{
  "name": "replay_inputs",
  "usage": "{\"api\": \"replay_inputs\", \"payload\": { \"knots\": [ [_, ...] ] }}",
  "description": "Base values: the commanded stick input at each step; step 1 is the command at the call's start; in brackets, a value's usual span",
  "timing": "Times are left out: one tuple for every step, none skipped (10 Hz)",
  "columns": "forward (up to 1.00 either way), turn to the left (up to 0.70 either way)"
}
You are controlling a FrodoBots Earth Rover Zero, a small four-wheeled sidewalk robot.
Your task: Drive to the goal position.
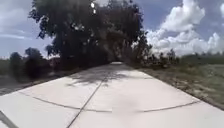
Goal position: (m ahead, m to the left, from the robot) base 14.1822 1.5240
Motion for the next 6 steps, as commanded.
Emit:
{"api": "replay_inputs", "payload": {
  "knots": [
    [0.85,0.0],
    [0.85,0.0],
    [0.85,0.0],
    [0.85,0.0],
    [0.85,0.0],
    [0.85,0.0]
  ]
}}
